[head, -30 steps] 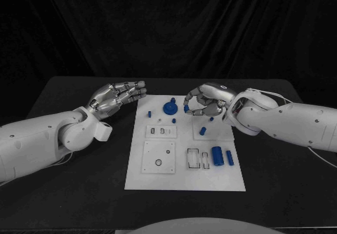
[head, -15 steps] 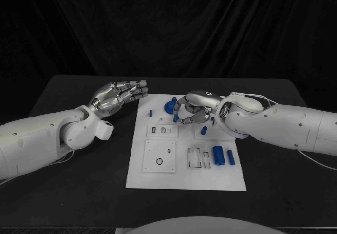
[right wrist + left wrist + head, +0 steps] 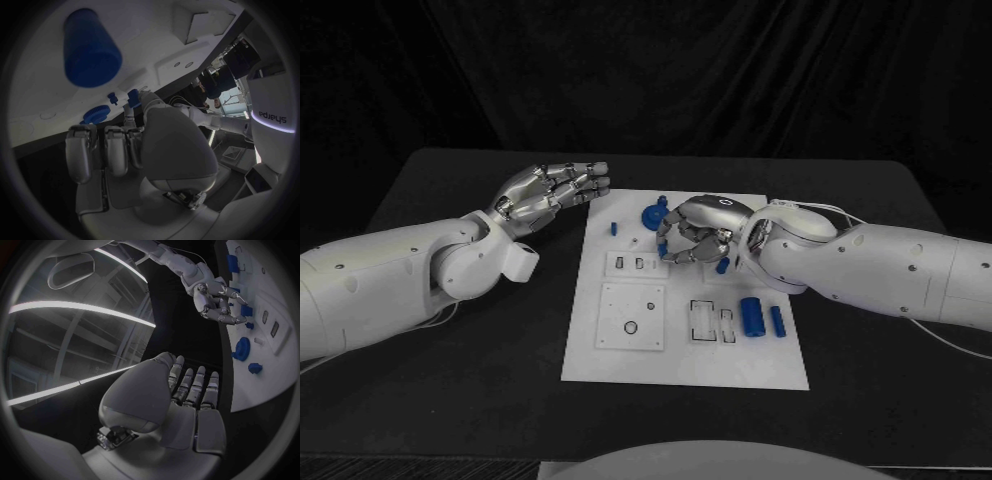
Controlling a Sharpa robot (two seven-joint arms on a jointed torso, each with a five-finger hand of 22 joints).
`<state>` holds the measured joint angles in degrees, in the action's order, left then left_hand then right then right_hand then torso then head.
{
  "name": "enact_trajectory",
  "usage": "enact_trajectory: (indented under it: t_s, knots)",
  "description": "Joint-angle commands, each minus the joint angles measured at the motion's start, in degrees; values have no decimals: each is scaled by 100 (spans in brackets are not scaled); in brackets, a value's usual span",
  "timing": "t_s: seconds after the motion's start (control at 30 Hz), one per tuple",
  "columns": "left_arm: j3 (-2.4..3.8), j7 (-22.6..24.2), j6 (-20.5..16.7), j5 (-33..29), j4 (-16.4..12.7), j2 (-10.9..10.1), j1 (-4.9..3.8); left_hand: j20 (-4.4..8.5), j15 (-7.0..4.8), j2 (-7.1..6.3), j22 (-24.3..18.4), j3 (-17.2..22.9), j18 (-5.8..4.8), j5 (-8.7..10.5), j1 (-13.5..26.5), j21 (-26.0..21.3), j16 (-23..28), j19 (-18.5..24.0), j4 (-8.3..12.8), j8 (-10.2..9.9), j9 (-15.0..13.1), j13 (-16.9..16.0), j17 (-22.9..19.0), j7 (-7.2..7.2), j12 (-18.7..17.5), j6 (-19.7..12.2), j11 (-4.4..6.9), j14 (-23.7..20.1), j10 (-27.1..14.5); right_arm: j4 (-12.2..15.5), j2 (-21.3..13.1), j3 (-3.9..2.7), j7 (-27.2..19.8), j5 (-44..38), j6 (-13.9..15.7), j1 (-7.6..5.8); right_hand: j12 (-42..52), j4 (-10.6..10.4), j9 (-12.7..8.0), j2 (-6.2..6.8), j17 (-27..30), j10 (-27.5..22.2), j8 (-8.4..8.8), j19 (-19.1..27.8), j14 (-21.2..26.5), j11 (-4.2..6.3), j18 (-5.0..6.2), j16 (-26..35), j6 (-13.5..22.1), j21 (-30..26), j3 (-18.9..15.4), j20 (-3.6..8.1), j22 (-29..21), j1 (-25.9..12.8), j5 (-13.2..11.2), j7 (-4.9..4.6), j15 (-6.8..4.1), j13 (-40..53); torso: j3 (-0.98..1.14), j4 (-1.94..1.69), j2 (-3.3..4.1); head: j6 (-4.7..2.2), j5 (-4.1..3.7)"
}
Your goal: Assemble the parts on the task board
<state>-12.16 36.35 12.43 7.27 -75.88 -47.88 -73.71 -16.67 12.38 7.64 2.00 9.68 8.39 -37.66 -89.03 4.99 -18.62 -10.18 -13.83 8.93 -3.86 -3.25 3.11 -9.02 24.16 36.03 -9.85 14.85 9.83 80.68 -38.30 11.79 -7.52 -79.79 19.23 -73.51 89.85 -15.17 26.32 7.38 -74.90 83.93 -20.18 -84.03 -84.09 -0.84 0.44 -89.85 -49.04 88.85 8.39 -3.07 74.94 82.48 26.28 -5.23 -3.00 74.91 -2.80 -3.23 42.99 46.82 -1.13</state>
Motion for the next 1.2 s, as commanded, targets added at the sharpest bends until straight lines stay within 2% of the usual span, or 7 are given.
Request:
enact_trajectory:
  t_s: [0.03,0.23,0.43,0.7,1.0,1.2]
  knots:
    - [6,33,96,-20,-8,8,7,-5,3,-53,-10,35,-65,-6,4,-39,35,36,11,28,4,8,-8,-3,6,-41,15,-41,-34,-10,18,-4,213,-129,89,32,15,45,-5,-14,-1510,607,-28,-504,-591,-38,-1,-15,-5,-27,-1,-35,1448,-3,-31,-50,42,1509,6,-9,6,6,-5]
    - [6,26,103,-20,-6,9,7,-5,3,-53,-10,35,-65,-6,4,-39,35,36,11,28,4,8,-8,-3,6,-41,15,-41,-34,-28,39,-4,241,-167,65,54,15,54,-9,-13,-1510,607,-25,-503,-591,-47,-1,-15,-3,-29,-2,-45,1447,-10,-51,-58,51,1509,7,13,4,27,11]
    - [6,26,109,-20,1,15,8,-5,0,-54,-10,42,-64,-3,7,-42,37,40,11,28,4,9,-8,-2,3,-46,18,-45,-39,-24,56,-4,251,-177,48,82,15,59,-14,-14,-1510,607,-19,-496,-591,-53,2,-15,7,-39,-4,-54,1443,-20,-68,-65,58,1509,4,-12,2,36,-13]
    - [6,22,112,-20,0,8,10,-5,0,-54,-10,42,-64,-3,7,-42,37,40,11,28,4,9,-8,-2,3,-46,18,-45,-39,-39,75,-4,249,-180,62,100,15,70,-21,-15,-1510,607,-11,-490,-591,-57,5,-15,22,-49,-6,-63,1439,-28,-97,-69,65,1509,-6,-2,1,41,1]
    - [6,16,115,-20,4,10,11,-5,0,-54,-10,42,-64,-3,7,-42,37,40,11,28,4,9,-8,-2,3,-46,18,-45,-39,-59,79,-4,253,-180,47,104,15,81,-28,-17,-1510,607,-2,-488,-591,-58,6,-15,38,-52,-6,-72,1438,-34,-132,-72,69,1509,-2,-5,-4,58,-5]
    - [6,13,116,-20,7,13,12,-5,0,-54,-10,42,-64,-3,7,-42,37,40,11,28,4,9,-8,-2,3,-46,18,-45,-39,-74,85,-4,250,-180,16,104,15,121,-78,-19,-1510,607,75,-476,-591,-44,13,-15,175,-71,-9,-85,1430,-60,-229,-89,63,1509,1,-1,2,59,-12]
